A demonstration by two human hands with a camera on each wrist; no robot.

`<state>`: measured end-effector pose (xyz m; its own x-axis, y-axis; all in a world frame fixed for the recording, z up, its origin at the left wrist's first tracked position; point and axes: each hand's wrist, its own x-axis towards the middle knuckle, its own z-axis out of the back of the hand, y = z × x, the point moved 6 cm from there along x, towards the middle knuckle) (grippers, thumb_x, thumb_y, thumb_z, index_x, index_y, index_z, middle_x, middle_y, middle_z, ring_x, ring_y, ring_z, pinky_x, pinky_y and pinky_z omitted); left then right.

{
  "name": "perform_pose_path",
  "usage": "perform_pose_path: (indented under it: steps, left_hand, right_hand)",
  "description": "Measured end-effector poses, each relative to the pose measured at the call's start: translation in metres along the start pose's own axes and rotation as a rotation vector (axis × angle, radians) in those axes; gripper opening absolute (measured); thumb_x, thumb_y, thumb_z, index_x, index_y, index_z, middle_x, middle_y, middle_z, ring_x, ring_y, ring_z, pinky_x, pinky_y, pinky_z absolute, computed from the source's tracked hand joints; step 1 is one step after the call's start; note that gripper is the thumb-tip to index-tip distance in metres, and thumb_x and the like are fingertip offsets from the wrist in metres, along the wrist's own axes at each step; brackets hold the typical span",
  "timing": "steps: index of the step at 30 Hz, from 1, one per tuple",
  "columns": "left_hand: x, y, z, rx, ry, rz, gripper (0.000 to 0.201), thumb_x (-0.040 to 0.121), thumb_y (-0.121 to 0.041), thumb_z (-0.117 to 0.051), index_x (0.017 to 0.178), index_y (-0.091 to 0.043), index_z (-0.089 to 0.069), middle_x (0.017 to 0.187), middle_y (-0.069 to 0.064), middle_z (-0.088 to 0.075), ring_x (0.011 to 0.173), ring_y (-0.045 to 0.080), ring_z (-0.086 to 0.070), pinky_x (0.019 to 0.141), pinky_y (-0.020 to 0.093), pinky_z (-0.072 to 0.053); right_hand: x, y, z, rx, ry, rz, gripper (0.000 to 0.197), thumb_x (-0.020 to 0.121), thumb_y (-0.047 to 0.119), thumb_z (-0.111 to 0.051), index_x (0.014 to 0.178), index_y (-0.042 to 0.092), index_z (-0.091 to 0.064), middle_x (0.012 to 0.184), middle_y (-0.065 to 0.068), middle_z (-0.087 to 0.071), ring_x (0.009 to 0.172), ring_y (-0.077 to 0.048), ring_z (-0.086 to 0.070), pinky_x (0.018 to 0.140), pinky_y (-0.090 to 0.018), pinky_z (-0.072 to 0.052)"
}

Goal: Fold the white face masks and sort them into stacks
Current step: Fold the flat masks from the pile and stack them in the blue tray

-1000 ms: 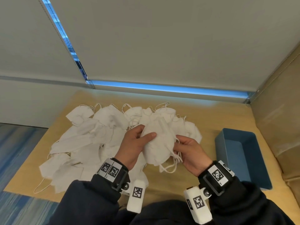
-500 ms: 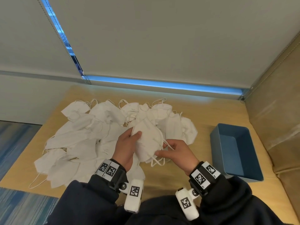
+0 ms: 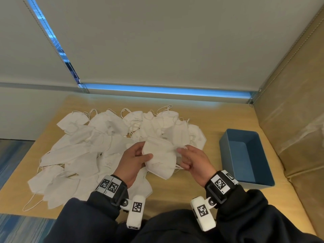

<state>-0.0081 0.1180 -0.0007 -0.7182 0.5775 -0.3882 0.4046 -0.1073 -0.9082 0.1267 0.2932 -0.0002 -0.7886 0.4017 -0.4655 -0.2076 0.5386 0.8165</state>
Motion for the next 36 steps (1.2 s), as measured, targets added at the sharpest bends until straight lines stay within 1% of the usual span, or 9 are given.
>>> perform_pose_path:
  steps: [3,5,10,16,18,20,24,29,36]
  left_hand:
    - [-0.001,-0.011,-0.003,0.077,0.047,-0.027,0.041,0.089,0.011,-0.063,0.123,-0.011,-0.069,0.117,0.008,-0.075,0.113,0.027,-0.069,0.091,0.041,-0.057]
    - [-0.002,-0.018,-0.003,0.201,0.085,-0.057,0.035,0.091,0.006,-0.063,0.119,-0.014,-0.070,0.113,0.006,-0.076,0.108,0.026,-0.071,0.085,0.037,-0.058]
    - [-0.002,-0.041,-0.011,0.687,0.162,-0.297,0.039,0.095,-0.017,-0.067,0.124,-0.042,-0.059,0.090,-0.005,-0.070,0.080,0.016,-0.069,0.074,0.031,-0.058]
    - [0.013,-0.066,-0.037,1.082,0.258,-0.502,0.022,0.096,-0.025,-0.068,0.117,-0.034,-0.071,0.089,-0.029,-0.064,0.080,-0.005,-0.063,0.072,0.010,-0.041]
    - [0.023,-0.075,-0.046,1.099,0.230,-0.534,0.022,0.095,-0.025,-0.070,0.115,-0.030,-0.073,0.088,-0.022,-0.068,0.079,-0.002,-0.064,0.075,0.017,-0.046]
    - [0.032,-0.088,-0.058,1.049,0.208,-0.552,0.018,0.093,-0.025,-0.072,0.111,-0.029,-0.074,0.090,-0.014,-0.074,0.080,0.000,-0.067,0.079,0.025,-0.053]
    - [0.047,-0.112,-0.123,0.956,0.262,-0.619,0.011,0.090,-0.025,-0.074,0.100,-0.031,-0.074,0.091,-0.014,-0.074,0.082,-0.003,-0.065,0.081,0.024,-0.052]
    - [0.070,-0.115,-0.237,0.902,0.378,-0.686,0.014,0.088,-0.022,-0.072,0.100,-0.028,-0.074,0.091,-0.008,-0.074,0.084,0.010,-0.066,0.080,0.028,-0.053]
    - [0.115,-0.086,-0.337,1.226,0.728,-0.645,0.024,0.088,-0.013,-0.067,0.108,-0.024,-0.074,0.100,-0.006,-0.070,0.090,0.013,-0.061,0.085,0.030,-0.053]
  right_hand:
    - [-0.004,0.007,0.002,-0.336,0.010,0.042,0.024,0.079,0.005,-0.083,0.100,0.006,-0.071,0.065,0.002,-0.062,0.048,-0.007,-0.046,0.048,-0.020,-0.034]
    - [-0.005,0.013,0.003,-0.408,0.023,0.093,0.019,0.080,0.002,-0.081,0.098,-0.001,-0.075,0.072,-0.001,-0.072,0.058,-0.007,-0.063,0.054,-0.018,-0.046]
    - [-0.005,0.027,0.015,-0.645,-0.014,0.231,0.011,0.079,0.018,-0.085,0.089,0.013,-0.082,0.091,-0.008,-0.079,0.092,-0.030,-0.074,0.089,-0.047,-0.057]
    - [-0.017,0.044,0.031,-0.736,-0.030,0.266,0.007,0.078,0.024,-0.085,0.082,0.019,-0.082,0.074,0.003,-0.076,0.068,-0.017,-0.069,0.065,-0.038,-0.054]
    - [-0.027,0.061,0.051,-0.647,-0.091,0.251,0.007,0.080,0.018,-0.085,0.083,0.013,-0.081,0.062,0.000,-0.067,0.054,-0.011,-0.055,0.055,-0.025,-0.044]
    - [-0.037,0.085,0.082,-0.550,-0.202,0.262,0.003,0.082,0.012,-0.081,0.083,0.011,-0.080,0.061,-0.007,-0.065,0.056,-0.013,-0.054,0.056,-0.025,-0.042]
    - [-0.055,0.140,0.136,-0.452,-0.351,0.331,0.006,0.085,0.002,-0.074,0.084,0.008,-0.076,0.063,-0.008,-0.067,0.059,-0.015,-0.059,0.056,-0.025,-0.045]
    - [-0.056,0.192,0.190,-0.496,-0.522,0.377,0.003,0.089,0.004,-0.071,0.088,0.006,-0.073,0.063,-0.006,-0.065,0.057,-0.015,-0.058,0.061,-0.031,-0.050]
    - [-0.073,0.167,0.238,-0.459,-0.619,0.246,0.008,0.091,-0.002,-0.066,0.096,-0.008,-0.068,0.070,-0.016,-0.068,0.070,-0.028,-0.063,0.076,-0.045,-0.060]
